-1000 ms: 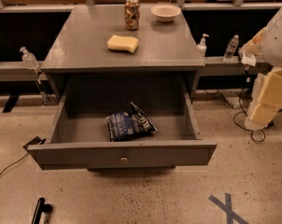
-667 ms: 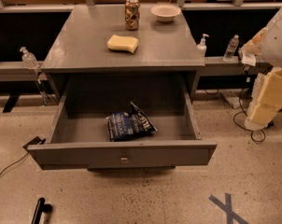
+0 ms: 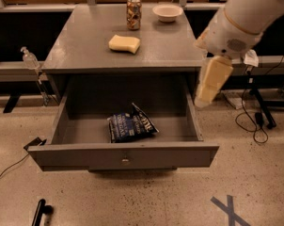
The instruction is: Pick blue chip bag from top drawer and place on counter
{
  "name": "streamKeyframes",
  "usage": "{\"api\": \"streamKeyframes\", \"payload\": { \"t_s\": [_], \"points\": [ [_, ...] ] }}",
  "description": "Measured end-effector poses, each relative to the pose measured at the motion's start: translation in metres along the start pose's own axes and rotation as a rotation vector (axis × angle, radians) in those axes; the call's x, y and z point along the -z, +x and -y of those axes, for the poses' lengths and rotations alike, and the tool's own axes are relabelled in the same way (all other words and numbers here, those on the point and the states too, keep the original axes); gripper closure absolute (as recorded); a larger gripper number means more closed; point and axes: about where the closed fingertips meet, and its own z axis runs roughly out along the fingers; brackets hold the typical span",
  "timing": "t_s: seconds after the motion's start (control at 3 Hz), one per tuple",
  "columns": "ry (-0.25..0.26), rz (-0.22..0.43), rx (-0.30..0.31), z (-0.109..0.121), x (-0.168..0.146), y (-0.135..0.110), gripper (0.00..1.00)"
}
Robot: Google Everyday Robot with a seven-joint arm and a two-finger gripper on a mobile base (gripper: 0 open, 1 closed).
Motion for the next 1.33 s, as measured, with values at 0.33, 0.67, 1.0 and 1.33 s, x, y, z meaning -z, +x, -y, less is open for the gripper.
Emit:
{"api": "streamKeyframes", "payload": {
  "t_s": [0.33, 0.67, 1.0, 1.33],
  "points": [
    [-0.037, 0.081, 0.085, 0.052, -0.077, -0.066, 0.0],
    [-0.103, 0.114, 0.138, 0.067, -0.156, -0.103, 0.0],
    [-0.18, 0.091, 0.122, 0.051, -0.226, -0.096, 0.0],
    [-0.186, 0.096, 0.124, 0.05, -0.229, -0.097, 0.0]
  ]
}}
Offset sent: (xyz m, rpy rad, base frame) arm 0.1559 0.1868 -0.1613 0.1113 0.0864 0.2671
